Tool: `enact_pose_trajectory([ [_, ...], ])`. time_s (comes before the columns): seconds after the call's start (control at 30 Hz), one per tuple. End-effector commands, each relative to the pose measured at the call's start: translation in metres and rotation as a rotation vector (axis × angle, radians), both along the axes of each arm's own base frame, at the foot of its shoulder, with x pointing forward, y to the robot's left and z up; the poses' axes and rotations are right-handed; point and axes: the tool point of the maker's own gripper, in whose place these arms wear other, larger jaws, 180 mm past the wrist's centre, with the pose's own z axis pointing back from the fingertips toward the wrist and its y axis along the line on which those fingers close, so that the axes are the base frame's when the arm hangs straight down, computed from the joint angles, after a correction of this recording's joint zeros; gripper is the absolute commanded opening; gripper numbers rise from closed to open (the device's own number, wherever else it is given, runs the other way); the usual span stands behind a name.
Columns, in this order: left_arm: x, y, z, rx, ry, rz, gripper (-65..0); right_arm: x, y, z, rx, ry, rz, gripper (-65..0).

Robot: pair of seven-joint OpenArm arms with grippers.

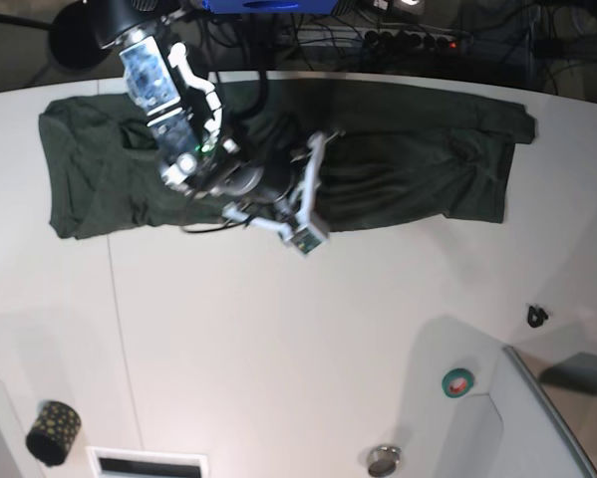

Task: Layout the t-shirt on the table in an organized manner, then fold the t-shirt properly
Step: 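Grasp the shirt hem with the right gripper and fold it toward the collar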

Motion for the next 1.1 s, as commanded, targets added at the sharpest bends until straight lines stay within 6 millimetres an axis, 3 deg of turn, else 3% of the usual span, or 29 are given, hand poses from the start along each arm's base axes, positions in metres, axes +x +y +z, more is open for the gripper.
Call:
enact_pose_trajectory([
  [0.0,0.007,0.009,0.016,0.043,-0.023,-0.013,-21.1,0.013,0.015,0.024,0.047,-0.069,-0.012,-64.2],
  [0.07,0.008,0.009,0.018,0.05,-0.025,-0.018,-21.1,-0.001,0.041,0.032,0.07,-0.066,0.023,-64.2],
  [0.2,0.01,0.01,0.021,0.059,-0.028,-0.023,-21.1,-0.011,0.081,0.054,0.115,-0.125,0.074,-64.2],
  [0.37,0.009,0.01,0.019,0.052,-0.025,-0.018,-21.1,-0.008,0.089,0.04,0.069,-0.115,0.1,-64.2],
  [0.53,0.01,0.009,0.02,0.056,-0.028,-0.022,-21.1,-0.021,0.117,0.028,0.031,-0.154,0.231,-64.2],
  [0.7,0.012,0.009,0.022,0.056,-0.035,-0.026,-21.1,-0.03,0.131,0.014,0.009,-0.17,0.297,-63.9],
  [0.87,0.015,0.006,0.019,0.046,-0.038,-0.032,-21.1,-0.033,0.138,0.014,0.038,-0.197,0.309,-63.5],
  [0.93,0.025,-0.007,0.007,0.021,-0.011,-0.087,-21.1,-0.032,0.139,0.015,0.046,-0.206,0.311,-63.2],
  [1.0,0.034,-0.018,-0.001,0.003,0.012,-0.132,-21.1,-0.031,0.141,0.019,0.062,-0.219,0.31,-59.0],
  [1.07,0.042,-0.028,-0.009,-0.019,0.02,-0.171,-21.1,-0.033,0.144,0.023,0.073,-0.228,0.318,-43.2],
])
